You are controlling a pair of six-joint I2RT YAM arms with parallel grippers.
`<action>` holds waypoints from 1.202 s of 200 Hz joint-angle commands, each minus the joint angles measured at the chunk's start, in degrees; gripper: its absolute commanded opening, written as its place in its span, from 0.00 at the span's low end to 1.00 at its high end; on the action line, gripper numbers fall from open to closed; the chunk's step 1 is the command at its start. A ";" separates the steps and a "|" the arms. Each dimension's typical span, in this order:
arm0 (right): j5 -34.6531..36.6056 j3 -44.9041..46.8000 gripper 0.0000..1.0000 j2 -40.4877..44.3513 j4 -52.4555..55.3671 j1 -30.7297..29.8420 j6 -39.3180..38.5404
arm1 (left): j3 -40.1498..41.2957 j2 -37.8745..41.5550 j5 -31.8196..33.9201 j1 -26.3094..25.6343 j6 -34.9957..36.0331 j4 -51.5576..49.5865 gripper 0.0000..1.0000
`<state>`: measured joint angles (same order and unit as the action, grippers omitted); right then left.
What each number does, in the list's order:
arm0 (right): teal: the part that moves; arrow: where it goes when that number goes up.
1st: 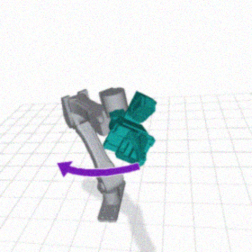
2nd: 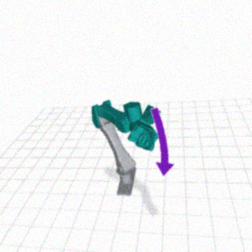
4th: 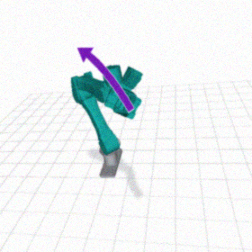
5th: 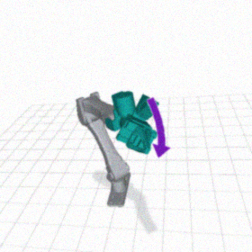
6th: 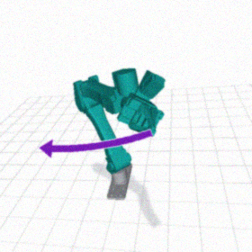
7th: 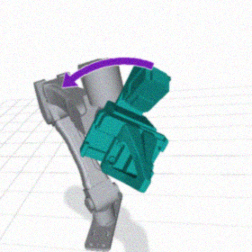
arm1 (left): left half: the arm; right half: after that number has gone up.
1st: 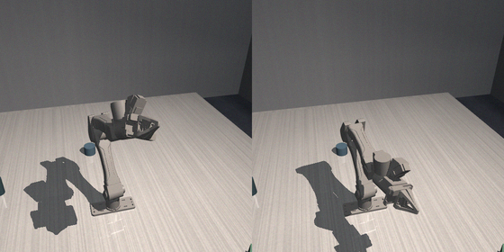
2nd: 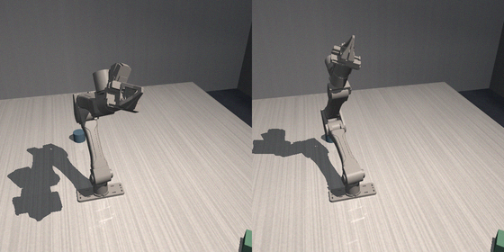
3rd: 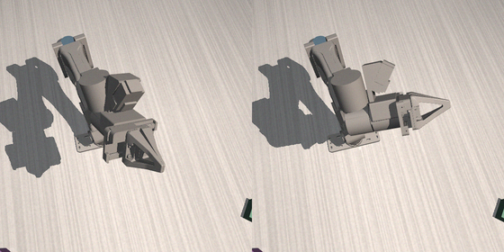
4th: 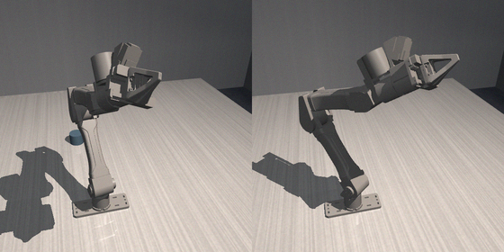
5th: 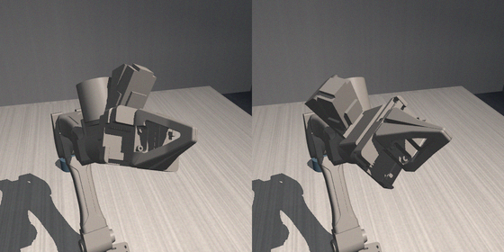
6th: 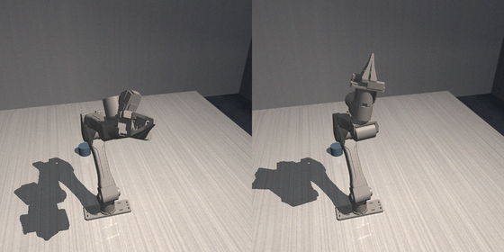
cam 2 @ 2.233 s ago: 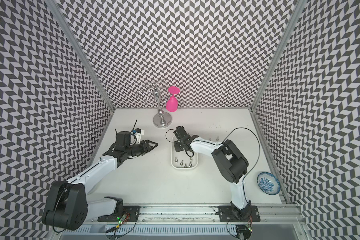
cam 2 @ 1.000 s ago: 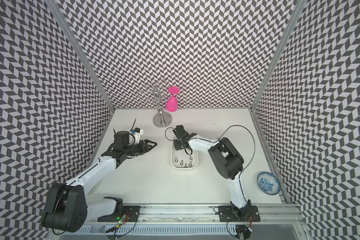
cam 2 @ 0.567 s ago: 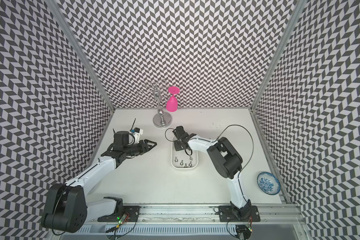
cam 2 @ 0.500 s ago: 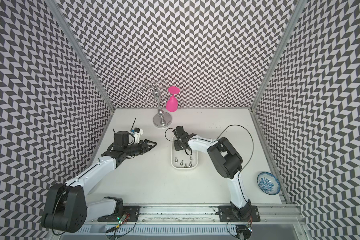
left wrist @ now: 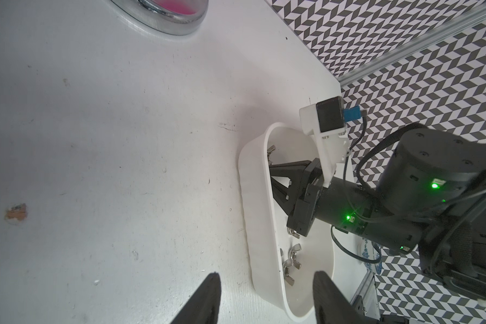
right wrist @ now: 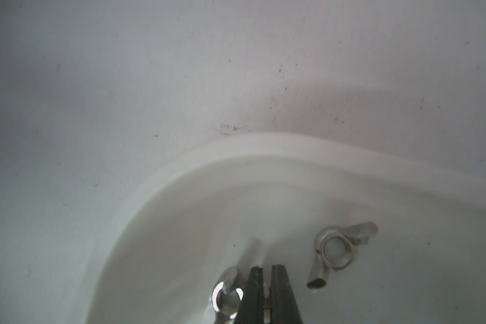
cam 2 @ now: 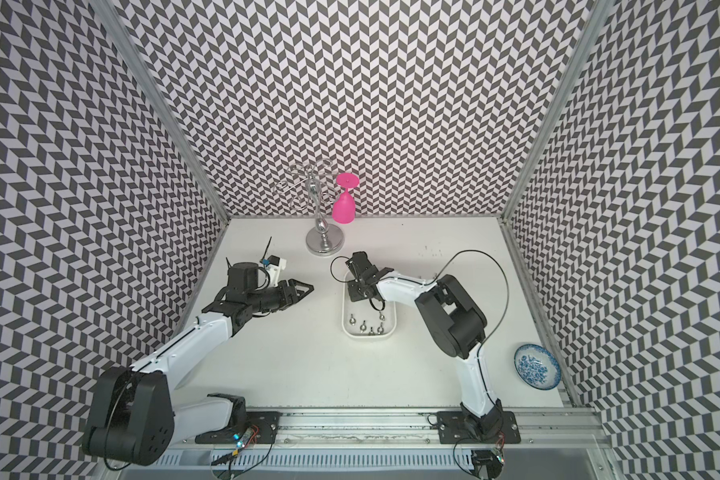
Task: Take out the wing nut from the storage box
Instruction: Pick up the wing nut from the storage box, then place the wing nut at the center of the board.
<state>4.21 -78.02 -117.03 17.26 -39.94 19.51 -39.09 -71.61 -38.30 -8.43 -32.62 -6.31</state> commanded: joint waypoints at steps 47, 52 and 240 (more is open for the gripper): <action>-0.07 6.15 0.00 13.91 -3.23 0.12 2.20 | 0.47 0.64 -0.99 -0.23 -0.50 1.66 0.56; 0.55 6.52 0.00 14.94 -3.12 0.12 2.34 | 0.36 0.60 -1.15 -0.56 -0.93 2.13 0.56; 1.07 20.86 0.00 14.81 -10.42 38.27 9.32 | -28.51 -28.72 4.51 -38.71 -6.40 10.61 0.54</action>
<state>6.42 -55.99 -100.12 9.69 -2.79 27.97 -66.67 -100.03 -33.23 -47.00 -38.52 1.56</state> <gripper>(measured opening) 0.075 0.536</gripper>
